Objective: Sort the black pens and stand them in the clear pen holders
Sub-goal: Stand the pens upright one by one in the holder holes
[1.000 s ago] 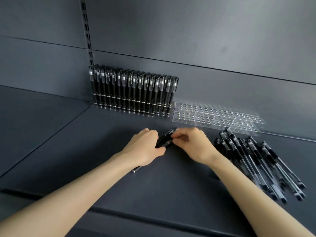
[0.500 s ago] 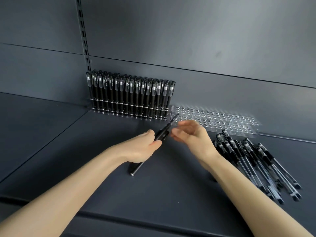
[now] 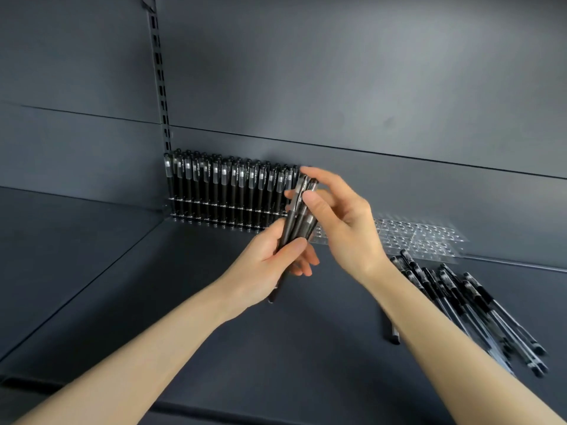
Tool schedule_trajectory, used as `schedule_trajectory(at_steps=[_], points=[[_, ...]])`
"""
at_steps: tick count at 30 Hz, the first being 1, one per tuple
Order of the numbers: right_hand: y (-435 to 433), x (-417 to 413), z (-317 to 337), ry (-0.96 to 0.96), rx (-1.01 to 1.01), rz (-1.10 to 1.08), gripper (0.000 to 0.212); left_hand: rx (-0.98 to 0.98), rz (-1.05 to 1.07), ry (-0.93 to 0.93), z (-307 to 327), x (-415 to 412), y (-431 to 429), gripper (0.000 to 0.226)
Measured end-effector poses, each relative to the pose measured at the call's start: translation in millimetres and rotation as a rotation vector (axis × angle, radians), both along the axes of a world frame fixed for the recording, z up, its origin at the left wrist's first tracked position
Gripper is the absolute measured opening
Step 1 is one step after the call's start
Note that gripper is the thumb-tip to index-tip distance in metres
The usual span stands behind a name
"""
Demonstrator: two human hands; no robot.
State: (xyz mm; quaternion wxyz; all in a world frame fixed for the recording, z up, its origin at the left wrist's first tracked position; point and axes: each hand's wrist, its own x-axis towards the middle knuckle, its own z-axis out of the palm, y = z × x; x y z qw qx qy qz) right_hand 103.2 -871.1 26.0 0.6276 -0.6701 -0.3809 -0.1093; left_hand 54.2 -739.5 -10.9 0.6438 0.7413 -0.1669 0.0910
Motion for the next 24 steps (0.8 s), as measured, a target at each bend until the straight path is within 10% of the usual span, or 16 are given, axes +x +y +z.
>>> schedule_trajectory(at_steps=[8,24], points=[[-4,8,-23,0.072,-0.243,0.08,0.037,0.091,0.018,0.15,-17,1,21,0.019],[28,51,-1,0.092,0.017,-0.271,0.03,0.194,0.151,0.167,-15,51,53,0.02]])
